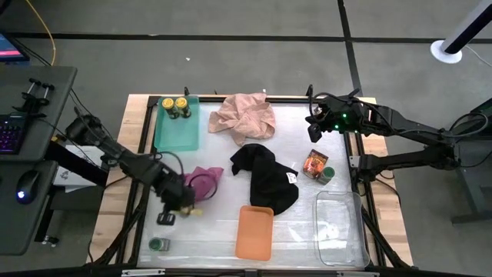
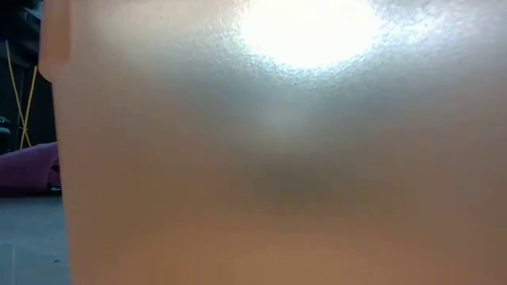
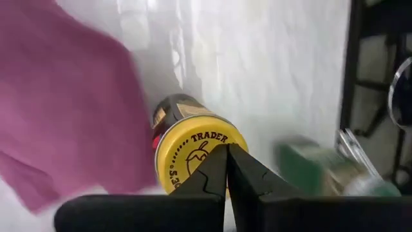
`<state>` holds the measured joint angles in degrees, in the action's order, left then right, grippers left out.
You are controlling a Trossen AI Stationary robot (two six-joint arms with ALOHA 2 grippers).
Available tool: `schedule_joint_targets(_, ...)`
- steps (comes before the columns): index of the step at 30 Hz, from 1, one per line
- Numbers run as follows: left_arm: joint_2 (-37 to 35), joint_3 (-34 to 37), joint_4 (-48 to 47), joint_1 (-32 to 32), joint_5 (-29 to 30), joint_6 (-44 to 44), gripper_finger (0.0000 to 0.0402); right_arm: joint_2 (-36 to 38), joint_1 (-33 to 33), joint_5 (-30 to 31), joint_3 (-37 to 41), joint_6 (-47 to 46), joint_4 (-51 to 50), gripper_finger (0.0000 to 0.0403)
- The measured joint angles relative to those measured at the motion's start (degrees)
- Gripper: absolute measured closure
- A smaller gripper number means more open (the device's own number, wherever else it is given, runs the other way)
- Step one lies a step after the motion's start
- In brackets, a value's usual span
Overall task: Sort spices by type
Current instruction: Put the yellow seasoning bottle into the green bin
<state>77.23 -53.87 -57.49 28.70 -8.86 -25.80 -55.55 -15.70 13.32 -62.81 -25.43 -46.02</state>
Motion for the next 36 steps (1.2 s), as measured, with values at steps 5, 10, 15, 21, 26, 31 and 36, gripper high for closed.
schedule_joint_targets(5, 0.1, -0.6, 1.9, -7.4, 6.5, 7.7, 0.0401, 0.0, 0.0, 0.0, 0.0, 0.0, 0.0, 0.0402)
schedule_joint_targets(10, 0.5, -3.3, -2.2, -13.1, 13.3, 13.7, 0.0401, 0.0, 0.0, 0.0, 0.0, 0.0, 0.0, 0.0402)
schedule_joint_targets(15, 0.5, -4.7, -5.7, -17.4, 16.7, 19.6, 0.0401, 0.0, 0.0, 0.0, 0.0, 0.0, 0.0, 0.0402)
schedule_joint_targets(21, 0.7, -8.2, -8.2, -20.7, 14.7, 20.1, 0.0401, 0.0, 0.0, 0.0, 0.0, 0.0, 0.0, 0.0402)
schedule_joint_targets(26, 0.5, -15.0, -10.0, -20.9, 14.1, 21.4, 0.0400, 0.0, 0.0, 0.0, 0.0, 0.0, 0.0, 0.0402)
schedule_joint_targets(31, 0.0, -18.8, -10.1, -20.7, 12.2, 21.9, 0.0363, 0.0, 0.0, 0.0, 0.0, 0.0, 0.0, 0.0402)
schedule_joint_targets(36, 0.0, -18.7, -13.2, -20.6, 10.1, 19.1, 0.0274, 0.0, 0.0, 0.0, 0.0, 0.0, 0.0, 0.0402)
